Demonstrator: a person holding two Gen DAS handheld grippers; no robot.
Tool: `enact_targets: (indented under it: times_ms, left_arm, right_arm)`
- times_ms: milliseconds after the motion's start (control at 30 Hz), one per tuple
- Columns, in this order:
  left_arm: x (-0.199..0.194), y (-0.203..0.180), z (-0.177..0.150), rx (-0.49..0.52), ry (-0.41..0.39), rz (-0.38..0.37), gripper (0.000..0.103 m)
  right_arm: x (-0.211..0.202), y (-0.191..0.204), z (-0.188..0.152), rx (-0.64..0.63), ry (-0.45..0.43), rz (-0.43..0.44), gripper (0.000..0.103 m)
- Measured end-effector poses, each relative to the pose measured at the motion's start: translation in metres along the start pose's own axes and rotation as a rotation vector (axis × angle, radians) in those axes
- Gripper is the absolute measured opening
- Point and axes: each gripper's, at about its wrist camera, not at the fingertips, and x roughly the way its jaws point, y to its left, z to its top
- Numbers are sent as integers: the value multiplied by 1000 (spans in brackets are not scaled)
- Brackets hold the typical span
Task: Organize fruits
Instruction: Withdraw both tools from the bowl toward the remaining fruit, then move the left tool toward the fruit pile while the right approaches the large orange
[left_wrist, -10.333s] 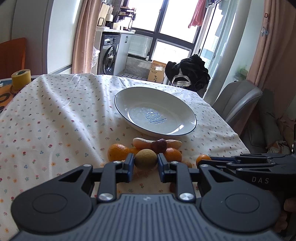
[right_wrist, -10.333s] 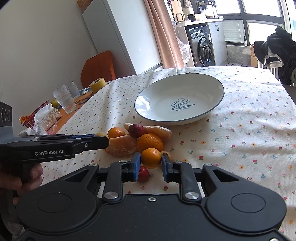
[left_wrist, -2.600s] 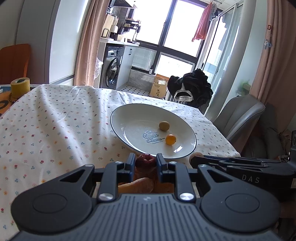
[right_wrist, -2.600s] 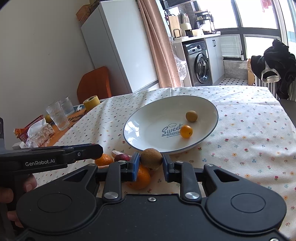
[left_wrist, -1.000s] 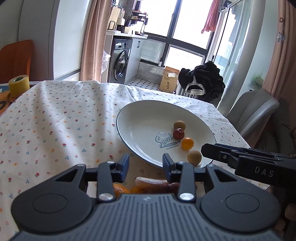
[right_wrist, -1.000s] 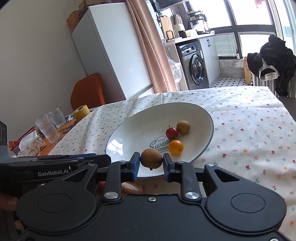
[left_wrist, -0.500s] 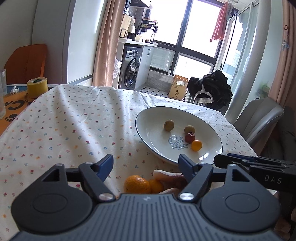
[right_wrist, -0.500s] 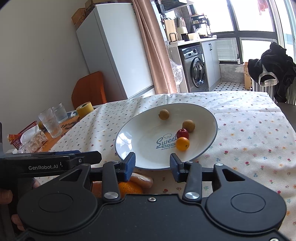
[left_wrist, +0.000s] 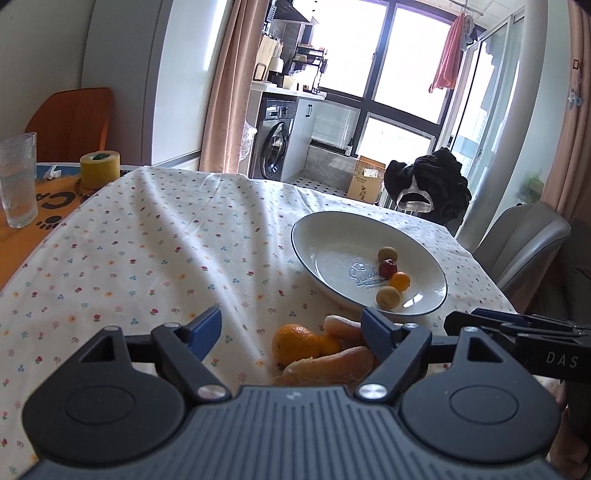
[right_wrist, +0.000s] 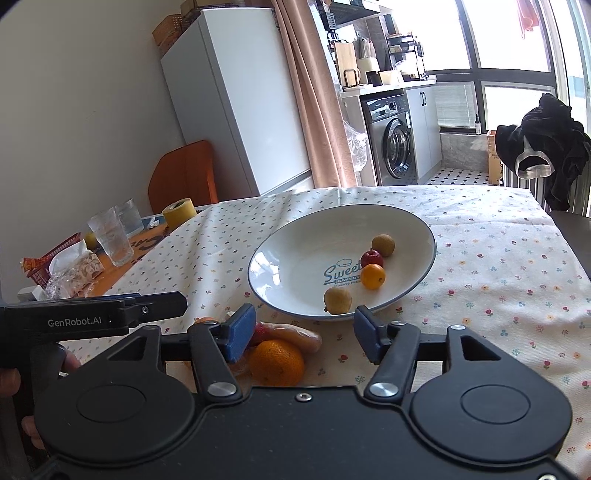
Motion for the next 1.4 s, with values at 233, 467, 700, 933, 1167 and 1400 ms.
enact_targets:
  times_ms: [233, 467, 700, 933, 1167, 1400]
  left_arm:
    - [-11, 2, -10, 6, 3, -8, 81]
    - [-18, 3, -23, 8, 12, -17, 81]
    - [-22, 3, -31, 5, 23, -26, 81]
    - [-22, -1, -36, 20, 24, -54, 81]
    - [-16, -2, -37, 19, 29, -72, 81]
    - [-5, -3, -35, 43, 33, -85, 79]
  right_arm:
    - [-9, 6, -7, -3, 3, -2, 63]
    - [-15, 13, -15, -6, 13, 9, 75]
    - [-22, 17, -24, 3, 15, 14, 82]
    - [-21, 16, -30, 21, 29, 24, 83]
    - [-16, 15, -33, 18, 38, 30, 82]
    - [-9, 11, -35, 28, 54, 41, 80]
